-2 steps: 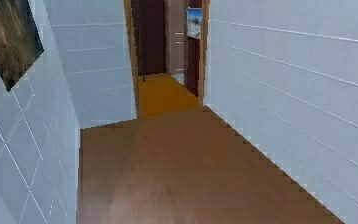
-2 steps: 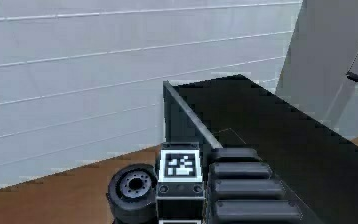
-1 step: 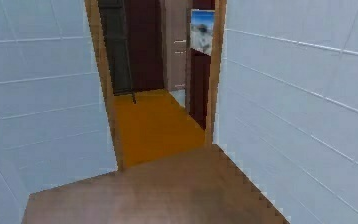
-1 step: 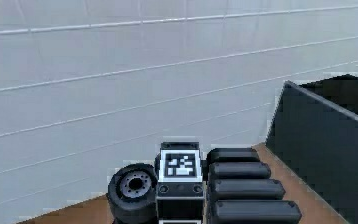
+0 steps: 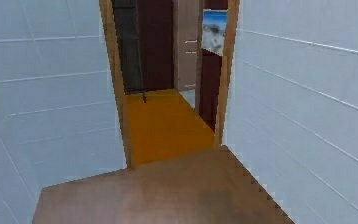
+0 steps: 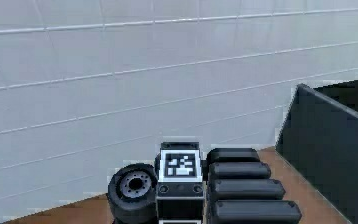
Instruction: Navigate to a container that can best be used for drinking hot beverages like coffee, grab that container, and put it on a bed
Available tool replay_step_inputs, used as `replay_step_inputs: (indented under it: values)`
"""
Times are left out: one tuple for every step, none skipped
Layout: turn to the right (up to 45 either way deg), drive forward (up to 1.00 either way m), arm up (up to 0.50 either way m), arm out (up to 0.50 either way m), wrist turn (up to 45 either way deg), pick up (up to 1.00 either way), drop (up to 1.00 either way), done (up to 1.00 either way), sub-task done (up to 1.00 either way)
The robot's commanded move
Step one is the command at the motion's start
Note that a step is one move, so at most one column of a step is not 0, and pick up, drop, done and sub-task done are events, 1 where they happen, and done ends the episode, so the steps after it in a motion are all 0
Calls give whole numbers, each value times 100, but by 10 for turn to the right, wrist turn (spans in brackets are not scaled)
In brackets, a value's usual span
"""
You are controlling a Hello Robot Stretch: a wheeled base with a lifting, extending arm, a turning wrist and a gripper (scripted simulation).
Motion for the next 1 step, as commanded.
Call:
replay_step_inputs:
  values:
    - [0, 100, 0, 0, 0, 0, 0, 0, 0]
